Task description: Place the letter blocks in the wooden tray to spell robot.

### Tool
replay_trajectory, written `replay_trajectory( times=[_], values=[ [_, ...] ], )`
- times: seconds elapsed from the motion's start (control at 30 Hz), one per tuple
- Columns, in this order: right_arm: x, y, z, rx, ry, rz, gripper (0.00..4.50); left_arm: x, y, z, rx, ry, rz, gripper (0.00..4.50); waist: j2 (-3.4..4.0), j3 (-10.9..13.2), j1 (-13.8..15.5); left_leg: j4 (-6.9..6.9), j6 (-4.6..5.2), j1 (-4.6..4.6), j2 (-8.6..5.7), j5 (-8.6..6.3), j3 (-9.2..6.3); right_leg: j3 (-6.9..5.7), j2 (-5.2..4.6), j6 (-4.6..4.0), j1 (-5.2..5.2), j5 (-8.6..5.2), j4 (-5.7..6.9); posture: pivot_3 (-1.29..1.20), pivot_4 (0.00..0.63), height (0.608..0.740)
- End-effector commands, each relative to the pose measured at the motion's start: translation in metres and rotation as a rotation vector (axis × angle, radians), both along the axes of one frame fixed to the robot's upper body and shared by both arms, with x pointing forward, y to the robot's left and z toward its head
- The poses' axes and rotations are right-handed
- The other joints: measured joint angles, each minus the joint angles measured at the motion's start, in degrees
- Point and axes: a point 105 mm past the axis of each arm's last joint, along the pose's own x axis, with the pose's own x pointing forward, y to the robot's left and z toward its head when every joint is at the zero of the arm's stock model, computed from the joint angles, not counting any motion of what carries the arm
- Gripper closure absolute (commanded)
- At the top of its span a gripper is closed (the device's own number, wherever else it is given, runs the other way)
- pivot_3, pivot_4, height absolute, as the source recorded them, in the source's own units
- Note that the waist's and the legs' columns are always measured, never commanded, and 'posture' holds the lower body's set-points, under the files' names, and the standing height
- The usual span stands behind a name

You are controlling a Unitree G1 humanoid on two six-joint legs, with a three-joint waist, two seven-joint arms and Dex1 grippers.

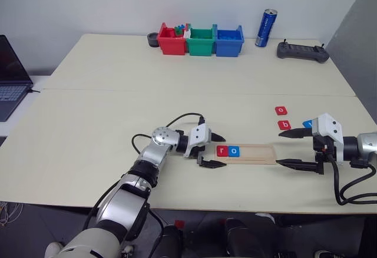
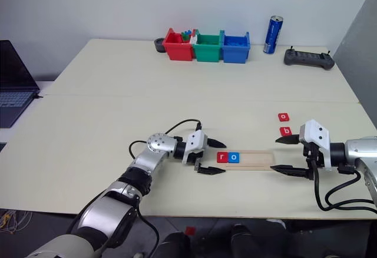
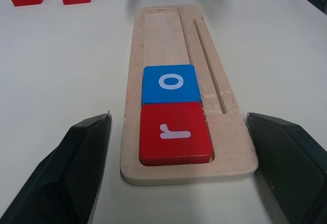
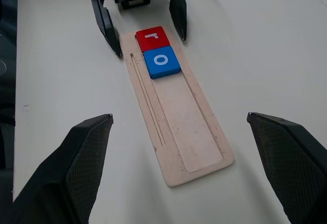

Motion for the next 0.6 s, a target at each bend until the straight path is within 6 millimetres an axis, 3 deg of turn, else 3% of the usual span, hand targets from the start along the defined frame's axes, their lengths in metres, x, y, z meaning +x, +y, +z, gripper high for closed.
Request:
replay_trajectory(
  times=[0.03, 0.2, 0.3, 0.5, 0.6],
  values=[
    [-0.002, 0.002, 0.006, -0.001, -0.03, 0.006, 0.0, 0.011, 0.012, 0.028, -0.055, -0.041, 0.037, 0.04, 0.0, 0.0, -0.06, 0.0, 0.0, 0.0, 0.01, 0.0, 0.0, -0.01, 0.0, 0.0, 0.0, 0.0, 0.01, 0.0, 0.15, 0.74],
    [-0.002, 0.0, 0.01, 0.039, -0.039, -0.063, 0.0, 0.011, 0.038, 0.056, -0.107, -0.073, 0.103, 0.04, 0.0, 0.0, -0.09, 0.0, 0.0, -0.02, 0.02, 0.0, -0.03, -0.01, 0.0, 0.0, 0.0, 0.0, 0.01, 0.0, 0.15, 0.74],
    [0.003, -0.003, 0.009, 0.075, -0.053, -0.154, 0.0, 0.001, 0.046, 0.067, -0.158, -0.056, 0.159, 0.04, 0.02, -0.01, -0.05, -0.01, 0.0, -0.01, 0.04, 0.0, -0.05, -0.02, -0.01, 0.0, 0.0, 0.0, 0.01, 0.0, 0.15, 0.74],
    [0.013, -0.002, 0.013, 0.182, -0.117, -0.343, 0.0, -0.033, 0.04, 0.081, -0.299, 0.006, 0.268, 0.04, 0.02, -0.01, 0.28, 0.01, -0.01, -0.02, 0.06, 0.0, -0.11, -0.03, -0.03, 0.0, 0.01, 0.0, 0.02, 0.0, 0.15, 0.74],
    [0.014, -0.001, 0.01, 0.191, -0.144, -0.413, 0.0, -0.043, 0.037, 0.076, -0.334, 0.022, 0.342, 0.04, 0.03, -0.02, 0.61, 0.02, -0.01, -0.01, 0.05, 0.0, -0.1, -0.01, -0.06, 0.0, 0.04, 0.0, 0.01, 0.0, 0.15, 0.74]
  ],
)
